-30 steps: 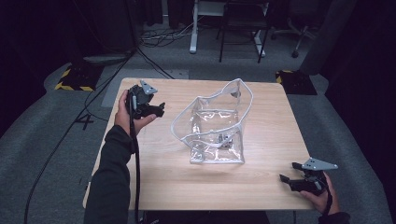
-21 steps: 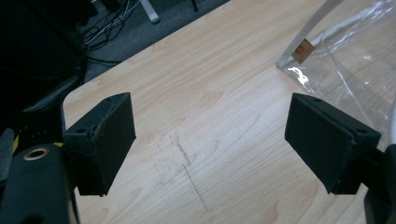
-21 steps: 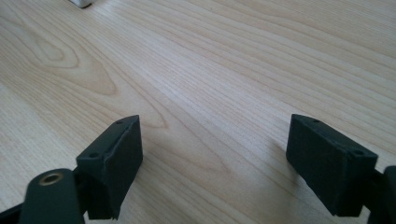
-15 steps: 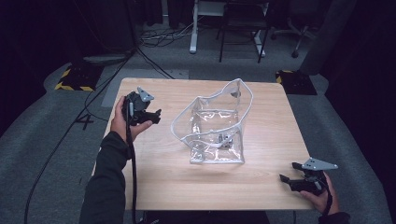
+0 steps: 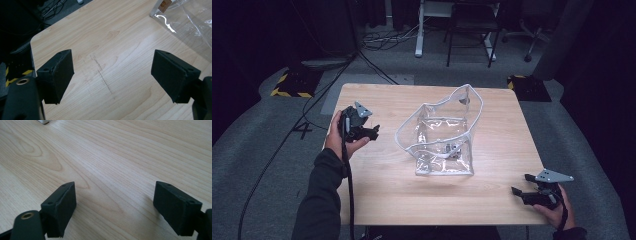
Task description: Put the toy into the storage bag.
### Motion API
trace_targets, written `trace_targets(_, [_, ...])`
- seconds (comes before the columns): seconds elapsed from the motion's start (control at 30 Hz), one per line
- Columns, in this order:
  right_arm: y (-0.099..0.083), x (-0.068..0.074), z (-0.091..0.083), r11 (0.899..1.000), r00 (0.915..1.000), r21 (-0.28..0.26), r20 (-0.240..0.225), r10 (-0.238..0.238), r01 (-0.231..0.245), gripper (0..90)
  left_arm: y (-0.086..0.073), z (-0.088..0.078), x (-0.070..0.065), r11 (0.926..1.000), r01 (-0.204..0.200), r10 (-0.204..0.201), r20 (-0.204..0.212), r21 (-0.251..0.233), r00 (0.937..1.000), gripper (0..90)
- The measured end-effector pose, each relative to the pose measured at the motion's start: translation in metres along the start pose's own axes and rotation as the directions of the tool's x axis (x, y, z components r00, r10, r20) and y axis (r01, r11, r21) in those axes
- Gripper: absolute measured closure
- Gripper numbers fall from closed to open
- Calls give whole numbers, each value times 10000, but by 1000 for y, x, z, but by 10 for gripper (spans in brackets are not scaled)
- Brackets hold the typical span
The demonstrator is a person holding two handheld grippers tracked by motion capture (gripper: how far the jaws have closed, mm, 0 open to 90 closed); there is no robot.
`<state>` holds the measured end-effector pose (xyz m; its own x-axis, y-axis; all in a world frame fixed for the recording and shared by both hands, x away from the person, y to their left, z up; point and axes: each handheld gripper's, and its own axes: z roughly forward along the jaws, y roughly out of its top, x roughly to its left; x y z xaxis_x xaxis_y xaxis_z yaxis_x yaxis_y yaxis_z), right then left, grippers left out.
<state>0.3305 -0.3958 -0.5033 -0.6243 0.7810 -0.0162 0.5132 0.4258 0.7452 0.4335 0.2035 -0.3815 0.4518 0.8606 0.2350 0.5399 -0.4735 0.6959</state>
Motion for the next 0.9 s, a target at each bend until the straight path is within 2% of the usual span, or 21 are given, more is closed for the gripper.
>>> trace_targets(0.03, [0, 0, 0, 10000, 10000, -4, -2, 25, -25, 186, -2, 0, 0, 9999, 168, -168, 210, -8, 9996, 189])
trace_targets(0.27, [0, 0, 0, 10000, 10000, -2, 0, 2, -2, 186, -6, -6, 1, 9998, 219, -218, 327, -21, 9992, 191])
trace_targets(0.3, [0, 0, 0, 10000, 10000, -5, 2, 7, -7, 186, -7, -7, 2, 10000, 78, -78, 326, 9, 9994, 191])
trace_targets(0.33, [0, 0, 0, 10000, 10000, -8, -6, 30, -30, 186, -8, -8, 1, 9999, 157, -156, 328, -31, 9993, 191])
trace_targets(0.37, [0, 0, 0, 10000, 10000, -7, -4, 26, -26, 186, -10, -9, 0, 10000, -15, 16, 89, -82, 10000, 193])
trace_targets(0.4, [0, 0, 0, 10000, 10000, 2, -6, 2, -2, 187, -11, -8, -2, 9999, -108, 108, 44, 14, 9999, 195])
trace_targets(0.5, [0, 0, 0, 10000, 10000, 5, -3, -11, 11, 186, -17, -5, -6, 9994, -253, 249, 161, 224, 9996, 194])
trace_targets(0.67, [0, 0, 0, 10000, 10000, 3, -7, -8, 8, 186, -25, -3, -12, 9983, -474, 473, 43, 328, 9989, 191])
trace_targets(0.7, [0, 0, 0, 10000, 10000, -6, -5, 36, -36, 186, -28, -3, -15, 9976, -535, 529, 131, 449, 9985, 183])
trace_targets(0.9, [0, 0, 0, 10000, 10000, -7, -7, 46, -46, 186, -36, -4, -18, 9967, -553, 546, 134, 602, 9984, 179])
